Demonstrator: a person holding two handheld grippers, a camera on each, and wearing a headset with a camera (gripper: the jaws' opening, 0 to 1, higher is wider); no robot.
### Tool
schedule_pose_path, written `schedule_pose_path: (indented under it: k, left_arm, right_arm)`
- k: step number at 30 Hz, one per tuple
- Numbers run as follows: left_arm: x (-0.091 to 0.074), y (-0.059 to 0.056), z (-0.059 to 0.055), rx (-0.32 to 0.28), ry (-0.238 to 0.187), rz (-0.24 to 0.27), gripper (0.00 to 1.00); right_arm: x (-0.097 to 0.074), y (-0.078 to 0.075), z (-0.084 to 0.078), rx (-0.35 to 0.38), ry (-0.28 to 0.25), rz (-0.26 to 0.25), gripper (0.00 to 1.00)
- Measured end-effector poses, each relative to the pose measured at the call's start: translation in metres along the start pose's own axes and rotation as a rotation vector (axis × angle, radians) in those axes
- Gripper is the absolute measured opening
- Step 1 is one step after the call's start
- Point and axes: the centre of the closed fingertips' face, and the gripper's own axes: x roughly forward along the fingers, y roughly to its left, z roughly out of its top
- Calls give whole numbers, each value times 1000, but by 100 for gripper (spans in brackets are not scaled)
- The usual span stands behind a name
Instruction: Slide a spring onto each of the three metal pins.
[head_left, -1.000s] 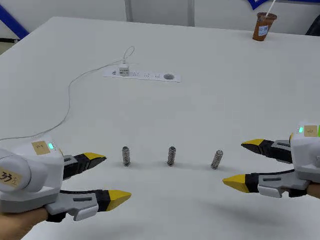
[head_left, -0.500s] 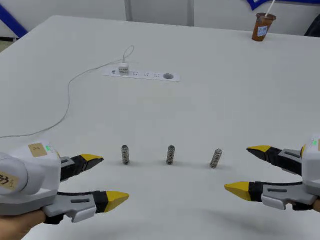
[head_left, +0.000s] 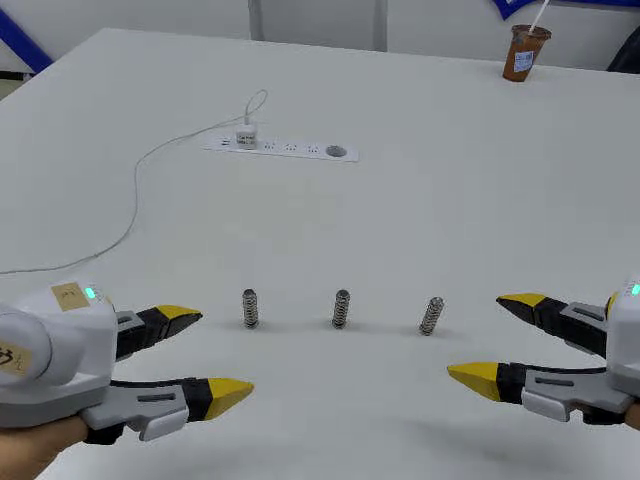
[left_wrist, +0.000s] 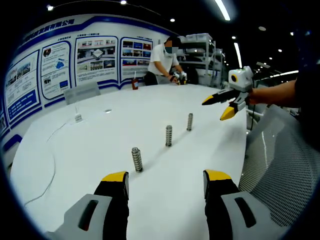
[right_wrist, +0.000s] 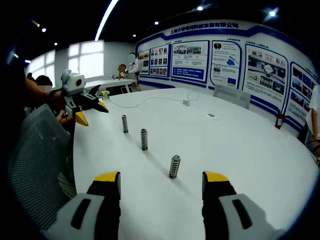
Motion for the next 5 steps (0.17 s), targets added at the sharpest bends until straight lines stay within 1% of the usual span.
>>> schedule_pose_path:
  k: [5]
  left_arm:
    - [0, 0, 0, 0, -2, 3, 62]
  right_arm:
    - [0, -2, 2, 8, -7, -7, 67]
